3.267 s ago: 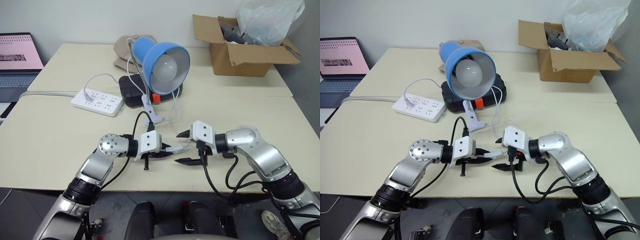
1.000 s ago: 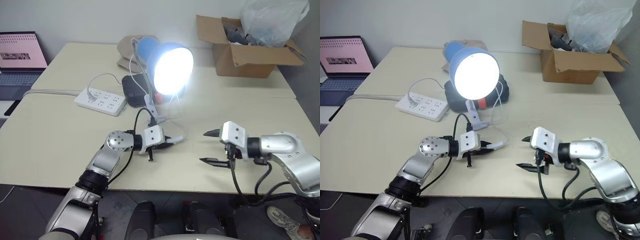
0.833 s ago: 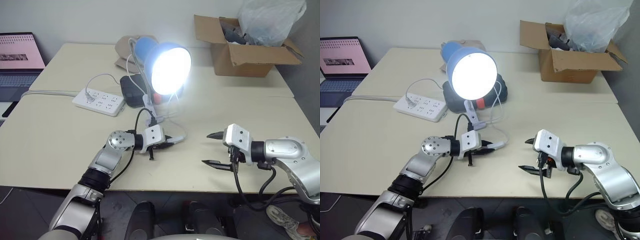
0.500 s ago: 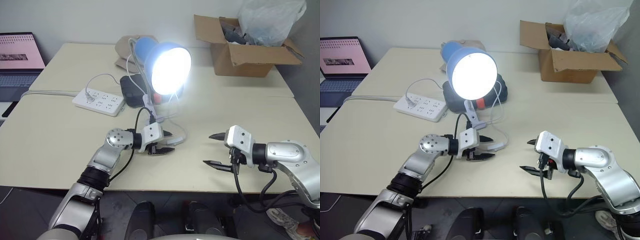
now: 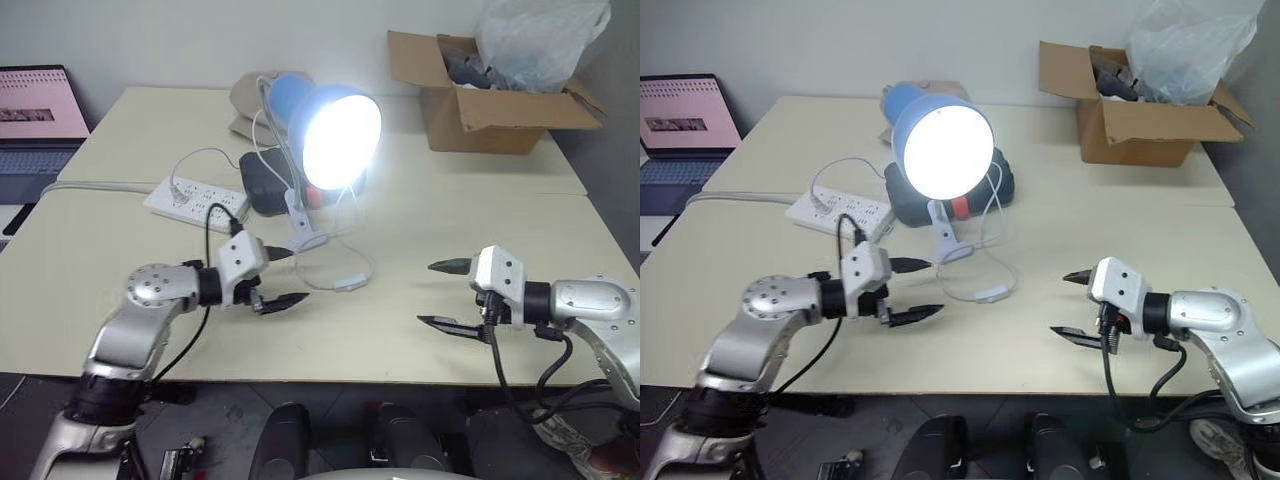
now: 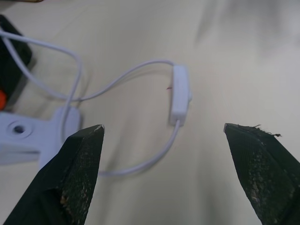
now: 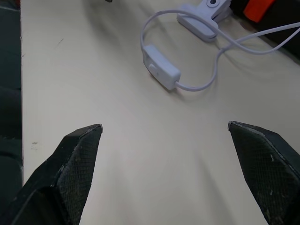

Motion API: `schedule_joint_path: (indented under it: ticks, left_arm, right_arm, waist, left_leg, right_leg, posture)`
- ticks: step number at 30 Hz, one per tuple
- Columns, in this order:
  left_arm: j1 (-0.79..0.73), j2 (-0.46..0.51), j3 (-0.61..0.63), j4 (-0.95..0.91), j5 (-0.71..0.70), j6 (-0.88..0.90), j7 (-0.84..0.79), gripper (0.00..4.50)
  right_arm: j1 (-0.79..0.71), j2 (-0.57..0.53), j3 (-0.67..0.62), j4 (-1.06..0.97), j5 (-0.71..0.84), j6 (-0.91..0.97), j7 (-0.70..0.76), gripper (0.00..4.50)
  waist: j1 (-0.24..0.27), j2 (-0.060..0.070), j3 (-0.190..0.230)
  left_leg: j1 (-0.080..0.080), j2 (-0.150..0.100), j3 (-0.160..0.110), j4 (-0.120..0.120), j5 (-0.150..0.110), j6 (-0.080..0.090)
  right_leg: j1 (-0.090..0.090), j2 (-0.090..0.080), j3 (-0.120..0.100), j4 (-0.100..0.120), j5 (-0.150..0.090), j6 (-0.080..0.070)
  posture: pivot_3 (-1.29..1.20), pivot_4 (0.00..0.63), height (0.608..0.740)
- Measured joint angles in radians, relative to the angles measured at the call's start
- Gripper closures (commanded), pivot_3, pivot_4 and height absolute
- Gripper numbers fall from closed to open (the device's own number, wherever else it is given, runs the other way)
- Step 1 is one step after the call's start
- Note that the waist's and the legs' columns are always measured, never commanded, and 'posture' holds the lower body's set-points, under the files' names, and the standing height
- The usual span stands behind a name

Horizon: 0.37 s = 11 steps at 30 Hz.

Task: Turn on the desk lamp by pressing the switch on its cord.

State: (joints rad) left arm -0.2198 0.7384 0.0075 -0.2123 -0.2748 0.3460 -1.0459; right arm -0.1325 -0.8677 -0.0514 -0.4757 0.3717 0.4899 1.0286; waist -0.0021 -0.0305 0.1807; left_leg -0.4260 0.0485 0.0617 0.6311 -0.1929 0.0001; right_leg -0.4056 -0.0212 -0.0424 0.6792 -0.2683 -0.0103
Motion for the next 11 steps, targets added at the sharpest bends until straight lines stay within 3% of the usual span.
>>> schedule_joint_path:
  ticks: [11]
  left_arm:
    - [0.138, 0.025, 0.058, -0.127, -0.079, 0.086, 0.030, 0.25]
  right_arm:
    - [-0.058, -0.012, -0.020, 0.068, 0.052, -0.003, 0.073, 0.00]
  waist:
    - [0.004, 0.000, 0.000]
  left_leg:
    - [0.000, 0.000, 0.000, 0.000, 0.000, 0.000]
  right_leg:
    - [0.000, -0.001, -0.001, 0.000, 0.000, 0.000]
  posture:
    - [0.00, 0.150, 0.740]
